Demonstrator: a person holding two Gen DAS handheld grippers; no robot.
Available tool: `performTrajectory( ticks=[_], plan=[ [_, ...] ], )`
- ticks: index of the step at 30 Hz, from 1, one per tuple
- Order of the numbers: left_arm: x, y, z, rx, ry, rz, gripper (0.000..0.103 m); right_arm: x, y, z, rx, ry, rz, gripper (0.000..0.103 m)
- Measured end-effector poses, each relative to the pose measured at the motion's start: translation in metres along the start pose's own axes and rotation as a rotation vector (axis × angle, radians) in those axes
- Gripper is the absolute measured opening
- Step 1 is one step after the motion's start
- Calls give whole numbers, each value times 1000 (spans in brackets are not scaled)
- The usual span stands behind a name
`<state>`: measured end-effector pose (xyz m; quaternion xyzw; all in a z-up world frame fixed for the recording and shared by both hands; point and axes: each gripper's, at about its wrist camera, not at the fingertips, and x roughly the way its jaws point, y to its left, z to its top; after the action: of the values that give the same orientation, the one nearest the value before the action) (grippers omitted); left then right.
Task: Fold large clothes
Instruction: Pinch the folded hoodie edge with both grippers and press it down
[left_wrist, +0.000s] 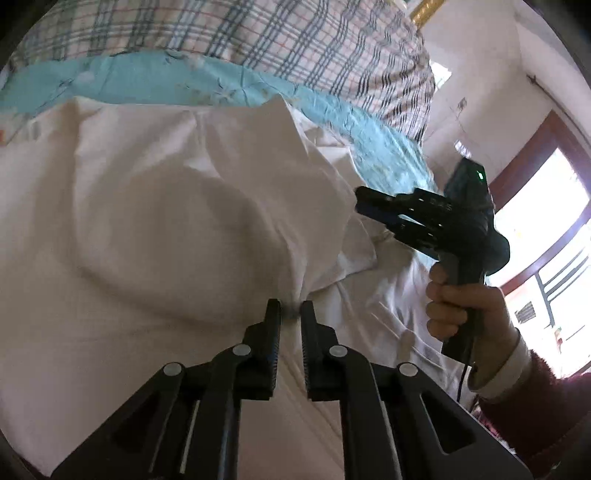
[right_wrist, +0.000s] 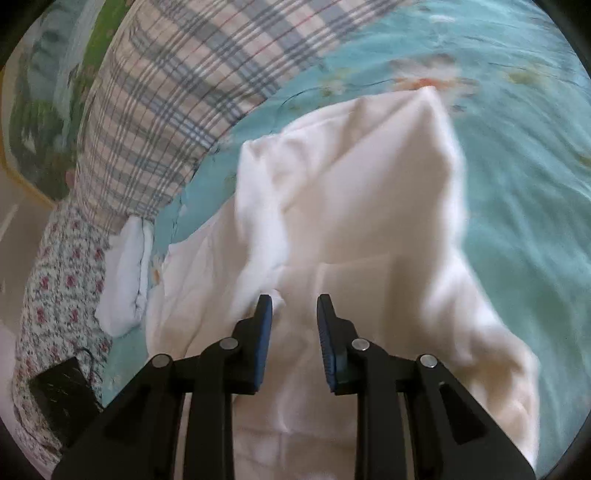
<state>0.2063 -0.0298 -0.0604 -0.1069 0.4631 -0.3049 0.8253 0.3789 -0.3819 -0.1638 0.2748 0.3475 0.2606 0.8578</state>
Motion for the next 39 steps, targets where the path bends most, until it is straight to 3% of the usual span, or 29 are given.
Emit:
performTrajectory(
  ticks=[3,5,6,8,9,10,11,12,13,14,15,19,23,26,28,31,34,39],
  plan=[
    [-23,10,1,-31,-58,46,26,-12,12,2,-24,-24,52,26],
    [-37,28,9,-93,-108,119,43,-5,32,3,-72,7,90,26],
    [-41,40,13,-135,-129,157,50,1,43,5,-106,29,67,28],
    [-46,60,20,-216,-155,185,65,10,57,6,-166,36,-57,39],
    [-44,71,24,-266,-161,179,68,14,59,6,-183,31,-95,54],
    [-40,84,28,-322,-155,165,70,18,57,5,-187,38,-106,66],
    [-34,94,31,-360,-142,152,70,24,52,6,-175,65,-85,66],
    [-25,104,35,-386,-119,135,68,29,44,5,-163,82,-68,66],
    [-16,109,37,-388,-96,137,56,36,41,5,-157,101,-71,57],
    [-9,110,38,-369,-81,161,23,46,39,5,-155,130,-84,40],
    [1,109,41,-333,-50,215,8,53,34,6,-139,154,-80,6],
    [12,107,37,-281,-42,260,6,44,16,8,-95,97,-120,5],
    [10,102,34,-231,-52,308,6,43,-2,5,-30,136,-98,8],
    [8,102,34,-230,-63,321,6,14,12,5,-73,42,-131,10],
    [6,107,32,-246,-65,309,6,0,28,2,-126,-11,-105,10],
    [5,107,32,-252,-64,311,6,16,46,-6,-231,101,-63,11],
    [-1,108,29,-278,-66,293,8,49,29,-18,-223,241,-162,10],
    [-44,98,8,-297,-132,292,8,11,20,-19,-138,163,-82,13]
  ],
)
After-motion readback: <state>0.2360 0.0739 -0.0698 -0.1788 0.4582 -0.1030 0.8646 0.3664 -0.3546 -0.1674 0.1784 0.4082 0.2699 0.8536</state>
